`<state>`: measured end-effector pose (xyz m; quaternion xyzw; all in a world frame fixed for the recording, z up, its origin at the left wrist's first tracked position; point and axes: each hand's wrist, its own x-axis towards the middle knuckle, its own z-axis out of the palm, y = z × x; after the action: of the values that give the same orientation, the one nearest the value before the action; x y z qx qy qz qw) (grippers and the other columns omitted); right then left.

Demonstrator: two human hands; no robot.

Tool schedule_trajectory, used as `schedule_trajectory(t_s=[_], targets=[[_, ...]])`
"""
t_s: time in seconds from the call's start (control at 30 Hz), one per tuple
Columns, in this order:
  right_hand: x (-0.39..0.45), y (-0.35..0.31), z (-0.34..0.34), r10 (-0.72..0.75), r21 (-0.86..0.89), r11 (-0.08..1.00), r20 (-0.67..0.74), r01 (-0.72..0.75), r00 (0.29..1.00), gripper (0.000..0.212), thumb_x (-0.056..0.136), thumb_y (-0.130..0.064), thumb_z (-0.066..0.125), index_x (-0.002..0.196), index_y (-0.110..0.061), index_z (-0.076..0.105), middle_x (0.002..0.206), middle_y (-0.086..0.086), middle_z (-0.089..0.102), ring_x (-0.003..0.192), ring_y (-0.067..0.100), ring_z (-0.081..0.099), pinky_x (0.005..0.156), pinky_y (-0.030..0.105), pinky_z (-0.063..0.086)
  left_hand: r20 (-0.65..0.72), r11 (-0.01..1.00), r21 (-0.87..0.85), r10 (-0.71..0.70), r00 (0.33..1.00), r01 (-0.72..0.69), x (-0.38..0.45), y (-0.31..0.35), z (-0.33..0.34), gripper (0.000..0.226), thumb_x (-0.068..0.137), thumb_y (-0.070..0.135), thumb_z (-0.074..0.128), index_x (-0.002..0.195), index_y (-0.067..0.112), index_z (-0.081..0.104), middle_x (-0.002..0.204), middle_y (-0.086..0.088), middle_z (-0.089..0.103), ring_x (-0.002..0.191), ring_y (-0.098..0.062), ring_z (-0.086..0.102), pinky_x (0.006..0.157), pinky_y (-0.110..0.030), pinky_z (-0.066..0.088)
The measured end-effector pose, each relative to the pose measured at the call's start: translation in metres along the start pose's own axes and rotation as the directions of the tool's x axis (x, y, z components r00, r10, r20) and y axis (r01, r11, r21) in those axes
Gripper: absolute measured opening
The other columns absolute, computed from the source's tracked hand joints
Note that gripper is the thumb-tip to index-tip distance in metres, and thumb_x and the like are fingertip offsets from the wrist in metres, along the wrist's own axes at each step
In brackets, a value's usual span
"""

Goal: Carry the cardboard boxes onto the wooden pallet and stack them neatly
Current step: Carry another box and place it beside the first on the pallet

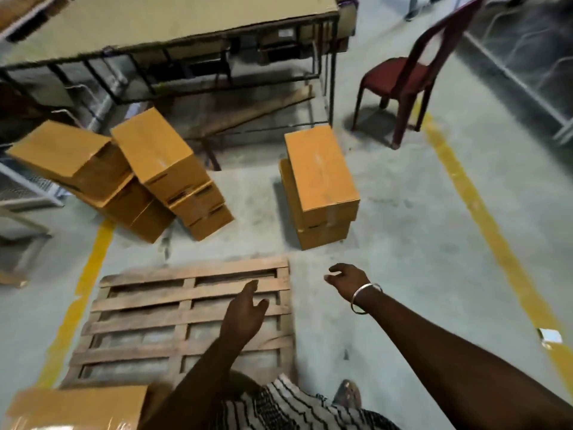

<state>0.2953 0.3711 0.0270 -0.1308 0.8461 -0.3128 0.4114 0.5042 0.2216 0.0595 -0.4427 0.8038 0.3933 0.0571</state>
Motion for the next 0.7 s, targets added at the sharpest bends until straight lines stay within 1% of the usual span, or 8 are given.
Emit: schedule_trajectory(t_s=[0.1, 0.17, 0.23, 0.3, 0.43, 0.53, 0.6, 0.7], targets=[[0.013, 0.007, -0.029, 0.012, 0.047, 0.999, -0.038, -0.01, 0.999, 0.039, 0.088, -0.037, 0.068, 0.123, -0.019, 0.065, 0.119, 0.006, 0.069, 0.117, 0.022, 0.059, 0.098, 0.026, 0.041, 0.013, 0.999, 0.031, 0.044, 0.999, -0.045, 0.028, 0.035, 0.007, 0.053, 0.094, 0.024, 0.062, 0.143, 0.012, 0.044, 0.145, -0.004, 0.05, 0.13, -0.025, 0.051, 0.105, -0.031, 0.038], [0.025, 0.008, -0.044, 0.016, 0.058, 0.998, -0.049, -0.013, 0.999, 0.04, 0.089, -0.038, 0.067, 0.123, -0.019, 0.065, 0.12, 0.005, 0.069, 0.116, 0.022, 0.06, 0.095, 0.024, 0.041, 0.017, 0.997, 0.045, 0.06, 0.998, -0.061, 0.05, 0.052, 0.012, 0.052, 0.094, 0.024, 0.062, 0.142, 0.015, 0.046, 0.143, -0.005, 0.053, 0.128, -0.026, 0.052, 0.102, -0.033, 0.04], [0.038, 0.006, -0.054, 0.027, 0.067, 0.997, -0.048, -0.024, 0.998, 0.039, 0.089, -0.038, 0.067, 0.123, -0.019, 0.065, 0.12, 0.006, 0.069, 0.113, 0.022, 0.061, 0.091, 0.023, 0.041, 0.029, 0.996, 0.036, 0.075, 0.997, -0.076, 0.07, 0.065, 0.016, 0.051, 0.093, 0.023, 0.062, 0.141, 0.015, 0.046, 0.142, -0.005, 0.054, 0.127, -0.025, 0.053, 0.101, -0.033, 0.042], [0.055, 0.0, -0.065, 0.047, 0.072, 0.997, -0.046, -0.043, 0.998, 0.039, 0.088, -0.038, 0.067, 0.123, -0.019, 0.065, 0.119, 0.006, 0.069, 0.112, 0.022, 0.061, 0.093, 0.025, 0.043, 0.056, 0.997, 0.011, 0.078, 0.995, -0.079, 0.094, 0.075, 0.023, 0.052, 0.093, 0.022, 0.062, 0.142, 0.015, 0.045, 0.142, -0.004, 0.053, 0.125, -0.025, 0.054, 0.1, -0.033, 0.043], [0.103, -0.016, -0.085, 0.059, 0.048, 0.997, -0.046, -0.057, 0.997, 0.036, 0.088, -0.038, 0.067, 0.12, -0.022, 0.066, 0.113, 0.004, 0.071, 0.107, 0.022, 0.064, 0.094, 0.026, 0.045, 0.122, 0.998, -0.057, 0.034, 0.992, -0.027, 0.153, 0.089, 0.036, 0.052, 0.093, 0.025, 0.062, 0.142, 0.019, 0.044, 0.144, -0.004, 0.052, 0.122, -0.025, 0.057, 0.102, -0.034, 0.043], [0.152, -0.031, -0.104, 0.084, 0.035, 0.996, -0.058, -0.082, 0.995, 0.034, 0.088, -0.037, 0.067, 0.119, -0.022, 0.066, 0.11, 0.004, 0.072, 0.104, 0.021, 0.065, 0.094, 0.027, 0.046, 0.148, 0.998, -0.064, 0.019, 0.989, -0.01, 0.213, 0.101, 0.044, 0.053, 0.094, 0.025, 0.061, 0.143, 0.018, 0.043, 0.144, -0.005, 0.052, 0.123, -0.027, 0.055, 0.102, -0.032, 0.041], [0.19, -0.041, -0.116, 0.122, 0.029, 0.992, -0.075, -0.12, 0.99, 0.034, 0.088, -0.036, 0.068, 0.119, -0.021, 0.067, 0.11, 0.005, 0.072, 0.105, 0.022, 0.064, 0.094, 0.026, 0.046, 0.17, 0.997, -0.074, 0.001, 0.985, 0.012, 0.258, 0.109, 0.047, 0.051, 0.095, 0.025, 0.059, 0.143, 0.017, 0.043, 0.145, -0.005, 0.051, 0.123, -0.026, 0.055, 0.101, -0.031, 0.039], [0.235, -0.057, -0.131, 0.193, -0.008, 0.981, -0.082, -0.195, 0.978, 0.035, 0.088, -0.036, 0.068, 0.12, -0.02, 0.066, 0.112, 0.006, 0.072, 0.111, 0.022, 0.062, 0.095, 0.025, 0.043, 0.218, 0.995, -0.085, -0.037, 0.975, 0.057, 0.312, 0.12, 0.044, 0.05, 0.096, 0.028, 0.058, 0.143, 0.018, 0.043, 0.145, -0.005, 0.05, 0.116, -0.026, 0.06, 0.102, -0.034, 0.043]])
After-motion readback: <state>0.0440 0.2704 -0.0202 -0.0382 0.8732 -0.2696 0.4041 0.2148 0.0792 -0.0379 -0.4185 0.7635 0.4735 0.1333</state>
